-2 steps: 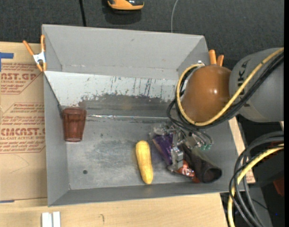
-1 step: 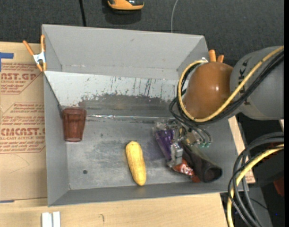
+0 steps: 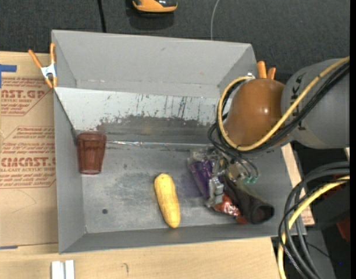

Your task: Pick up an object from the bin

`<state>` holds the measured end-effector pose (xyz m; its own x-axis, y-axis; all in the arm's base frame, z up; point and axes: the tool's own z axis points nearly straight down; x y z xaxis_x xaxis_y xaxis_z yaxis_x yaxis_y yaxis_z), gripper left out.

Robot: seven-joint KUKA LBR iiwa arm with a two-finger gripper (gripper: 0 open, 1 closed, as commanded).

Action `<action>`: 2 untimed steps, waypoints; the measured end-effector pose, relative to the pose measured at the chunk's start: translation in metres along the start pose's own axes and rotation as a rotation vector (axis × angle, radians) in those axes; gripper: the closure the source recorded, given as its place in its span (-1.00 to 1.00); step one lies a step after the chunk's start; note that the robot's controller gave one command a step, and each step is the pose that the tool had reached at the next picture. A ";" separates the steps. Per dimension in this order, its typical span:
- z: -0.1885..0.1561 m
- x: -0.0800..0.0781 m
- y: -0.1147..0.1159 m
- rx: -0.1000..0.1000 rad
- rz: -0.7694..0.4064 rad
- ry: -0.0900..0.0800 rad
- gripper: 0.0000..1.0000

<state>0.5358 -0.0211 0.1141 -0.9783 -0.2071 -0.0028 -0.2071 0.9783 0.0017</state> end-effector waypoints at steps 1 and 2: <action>-0.017 -0.014 0.003 0.000 -0.072 0.008 -1.00; 0.044 -0.028 -0.056 -0.003 -0.157 -0.001 1.00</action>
Offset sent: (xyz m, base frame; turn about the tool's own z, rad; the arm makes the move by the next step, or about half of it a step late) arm 0.0381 -0.0525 -0.0441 -0.1578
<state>0.5750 -0.0703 0.0704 -0.9338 -0.3578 -0.0048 -0.3578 0.9338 0.0038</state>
